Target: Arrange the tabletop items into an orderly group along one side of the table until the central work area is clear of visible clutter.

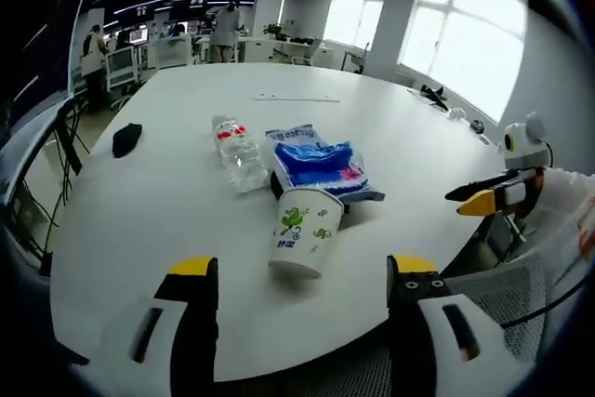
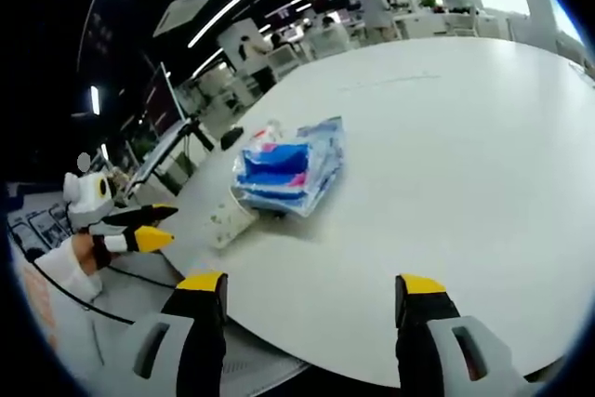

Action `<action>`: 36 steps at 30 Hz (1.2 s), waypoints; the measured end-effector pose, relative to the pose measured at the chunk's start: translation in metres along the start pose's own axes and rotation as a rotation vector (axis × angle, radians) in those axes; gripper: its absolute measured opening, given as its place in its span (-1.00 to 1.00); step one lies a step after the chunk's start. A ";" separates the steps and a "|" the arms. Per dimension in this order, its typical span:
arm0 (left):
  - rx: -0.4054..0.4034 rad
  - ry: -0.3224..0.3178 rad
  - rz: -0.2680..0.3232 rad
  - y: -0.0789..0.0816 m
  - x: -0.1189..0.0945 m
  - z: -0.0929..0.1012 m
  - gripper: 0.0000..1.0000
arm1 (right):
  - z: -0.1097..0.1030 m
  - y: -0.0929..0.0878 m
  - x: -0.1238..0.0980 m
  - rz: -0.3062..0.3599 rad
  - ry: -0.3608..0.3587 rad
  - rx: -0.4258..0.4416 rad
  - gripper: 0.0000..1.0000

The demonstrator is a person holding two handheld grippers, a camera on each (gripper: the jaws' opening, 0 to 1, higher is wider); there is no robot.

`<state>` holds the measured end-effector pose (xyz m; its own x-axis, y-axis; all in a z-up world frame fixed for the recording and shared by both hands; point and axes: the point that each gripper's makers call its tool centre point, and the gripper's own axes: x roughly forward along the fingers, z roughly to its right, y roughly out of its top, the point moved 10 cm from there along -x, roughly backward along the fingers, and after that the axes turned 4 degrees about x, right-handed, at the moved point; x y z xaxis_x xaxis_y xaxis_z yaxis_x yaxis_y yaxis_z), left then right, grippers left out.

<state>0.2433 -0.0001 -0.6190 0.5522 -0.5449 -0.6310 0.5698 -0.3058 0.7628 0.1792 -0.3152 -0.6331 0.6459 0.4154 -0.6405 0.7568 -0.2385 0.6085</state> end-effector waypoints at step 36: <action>-0.061 0.009 0.029 0.012 0.004 -0.015 0.52 | 0.002 -0.001 0.005 -0.015 -0.005 0.008 0.44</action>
<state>0.2616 0.0062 -0.6149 0.5740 -0.5458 -0.6104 0.5896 -0.2418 0.7706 0.1818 -0.3149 -0.6376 0.6351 0.4142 -0.6520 0.7672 -0.2398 0.5950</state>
